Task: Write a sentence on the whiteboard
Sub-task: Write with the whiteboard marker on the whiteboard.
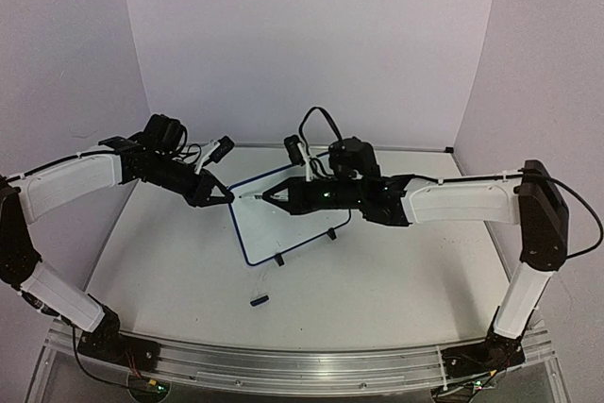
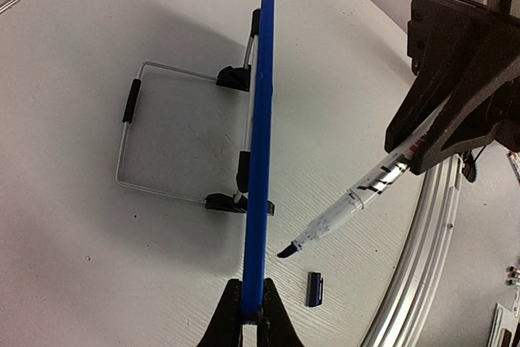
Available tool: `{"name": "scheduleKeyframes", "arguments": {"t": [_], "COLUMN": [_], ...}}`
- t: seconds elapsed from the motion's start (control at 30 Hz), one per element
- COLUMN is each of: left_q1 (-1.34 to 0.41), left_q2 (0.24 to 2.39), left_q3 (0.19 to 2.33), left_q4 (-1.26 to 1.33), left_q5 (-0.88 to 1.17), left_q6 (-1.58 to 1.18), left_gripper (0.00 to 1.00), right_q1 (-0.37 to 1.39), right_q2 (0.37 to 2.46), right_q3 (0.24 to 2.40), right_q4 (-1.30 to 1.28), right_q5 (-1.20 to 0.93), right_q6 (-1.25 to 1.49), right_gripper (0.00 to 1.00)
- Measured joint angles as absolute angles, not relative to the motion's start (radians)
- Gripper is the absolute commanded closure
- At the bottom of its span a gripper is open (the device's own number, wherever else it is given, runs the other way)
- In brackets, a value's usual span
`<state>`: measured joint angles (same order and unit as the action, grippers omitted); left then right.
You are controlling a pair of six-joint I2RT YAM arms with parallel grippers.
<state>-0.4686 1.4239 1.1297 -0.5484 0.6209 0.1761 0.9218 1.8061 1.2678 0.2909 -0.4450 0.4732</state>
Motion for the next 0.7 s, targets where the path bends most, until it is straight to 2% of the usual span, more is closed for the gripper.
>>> {"name": "scheduleKeyframes", "arguments": {"t": [0.7], "left_q1": [-0.472], "left_q2": [1.42], "left_q3": [1.128], "left_q4": [-0.549], "left_q5": [0.617], "left_q6": [0.183], "left_gripper": [1.0], "right_q1": [0.922], "right_q2": [1.835], "right_q3": [1.27], "right_q4": [0.295], "right_q5": [-0.423], "right_q6": [0.491], "right_gripper": [1.0]}}
